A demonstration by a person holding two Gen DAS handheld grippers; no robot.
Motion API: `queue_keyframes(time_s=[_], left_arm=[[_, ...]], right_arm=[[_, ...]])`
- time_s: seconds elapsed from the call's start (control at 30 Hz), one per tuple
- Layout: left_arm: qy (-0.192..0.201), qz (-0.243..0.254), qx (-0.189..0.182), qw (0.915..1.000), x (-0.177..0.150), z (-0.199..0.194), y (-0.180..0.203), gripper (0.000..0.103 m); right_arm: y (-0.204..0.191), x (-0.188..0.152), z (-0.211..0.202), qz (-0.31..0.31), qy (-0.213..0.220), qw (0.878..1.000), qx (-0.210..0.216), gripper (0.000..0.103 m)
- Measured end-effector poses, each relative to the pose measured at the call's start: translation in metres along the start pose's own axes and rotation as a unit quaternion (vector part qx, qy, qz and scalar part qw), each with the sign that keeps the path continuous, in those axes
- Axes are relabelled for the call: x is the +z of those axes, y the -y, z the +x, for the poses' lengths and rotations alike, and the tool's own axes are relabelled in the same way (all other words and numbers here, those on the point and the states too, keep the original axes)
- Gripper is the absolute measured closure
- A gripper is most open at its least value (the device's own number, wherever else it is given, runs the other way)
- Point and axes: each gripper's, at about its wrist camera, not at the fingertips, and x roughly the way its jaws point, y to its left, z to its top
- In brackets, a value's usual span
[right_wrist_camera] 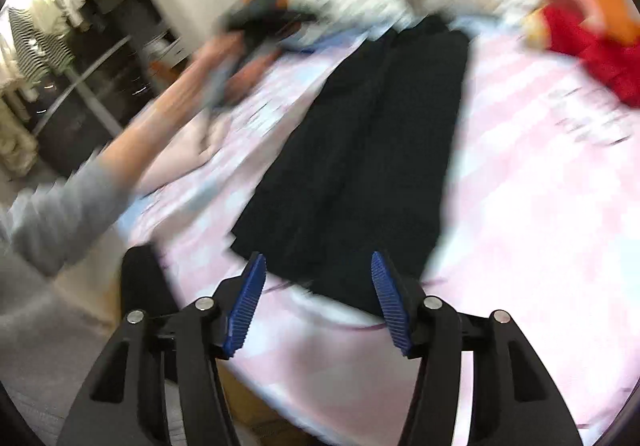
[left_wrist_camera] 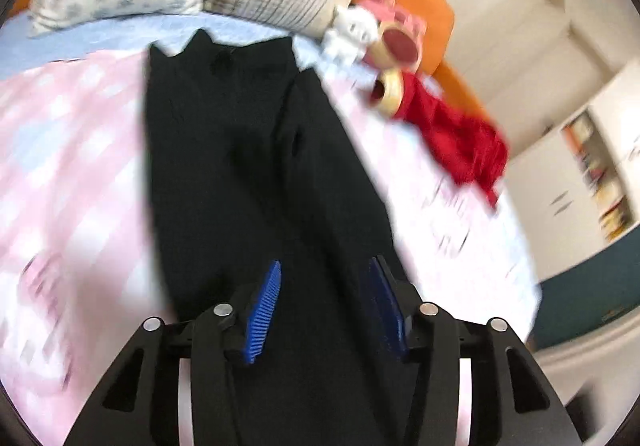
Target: Fold large clothes
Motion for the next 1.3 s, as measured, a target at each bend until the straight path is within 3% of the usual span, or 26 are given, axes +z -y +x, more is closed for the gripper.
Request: queue_keyframes(time_s=[0.03,0.1,0.17,0.3,0.37,0.47,0.57,0.67,0.77,0.9,1.03,1.17,1.23,1.3], left_arm=[[-0.014,0.016,0.031,0.9993,-0.03,-0.009,0.004,0.052],[-0.032,0.021,0.061,0.9974,-0.072,-0.02,0.004,0.052],[-0.06,0.014,0.076,0.9952,-0.122,-0.026,0.003,0.052],[-0.09,0.009,0.08,0.9926,-0.183,-0.024,0.01,0.052],[-0.088,-0.002,0.066,0.9939,-0.194,-0.023,0.008,0.052],[-0.097,-0.024,0.033,0.9945,-0.208,-0.025,0.006,0.053],[-0.096,-0.009,0.043,0.9944,-0.214,-0.025,0.013,0.053],[-0.101,-0.004,0.054,0.9934,-0.215,-0.02,0.013,0.055],[-0.096,0.006,0.058,0.9937,-0.218,-0.022,0.01,0.066],[-0.097,-0.01,0.051,0.9939,-0.223,-0.023,-0.001,0.067],[-0.103,0.012,0.068,0.9923,-0.228,-0.027,0.004,0.067],[-0.11,0.006,0.045,0.9929,-0.227,-0.038,0.013,0.07],[-0.094,0.009,0.026,0.9952,-0.221,-0.056,0.02,0.07],[-0.07,0.022,0.016,0.9972,-0.21,-0.072,0.03,0.07]], right_arm=[[0.004,0.001,-0.001,-0.01,0.006,0.999,-0.047,0.041],[0.017,0.0,0.011,0.0,-0.008,0.997,-0.076,0.041],[0.027,-0.001,0.029,0.021,-0.025,0.997,-0.069,0.042],[0.024,-0.004,0.061,0.017,-0.055,0.996,-0.065,0.052],[0.022,-0.003,0.071,0.007,-0.064,0.996,-0.061,0.065],[0.021,-0.006,0.079,-0.018,-0.071,0.994,-0.08,0.075],[0.027,-0.003,0.071,-0.011,-0.067,0.996,-0.063,0.087],[0.036,-0.001,0.064,-0.006,-0.07,0.996,-0.053,0.092],[0.041,-0.009,0.065,-0.006,-0.077,0.995,-0.06,0.092],[0.051,-0.022,0.071,0.026,-0.072,0.996,-0.049,0.092],[0.041,-0.021,0.065,0.034,-0.052,0.997,-0.04,0.09],[0.031,-0.023,0.063,0.021,-0.067,0.997,-0.042,0.062],[0.028,-0.023,0.058,0.019,-0.073,0.996,-0.043,0.053],[0.023,-0.016,0.04,0.015,-0.056,0.997,-0.053,0.053]])
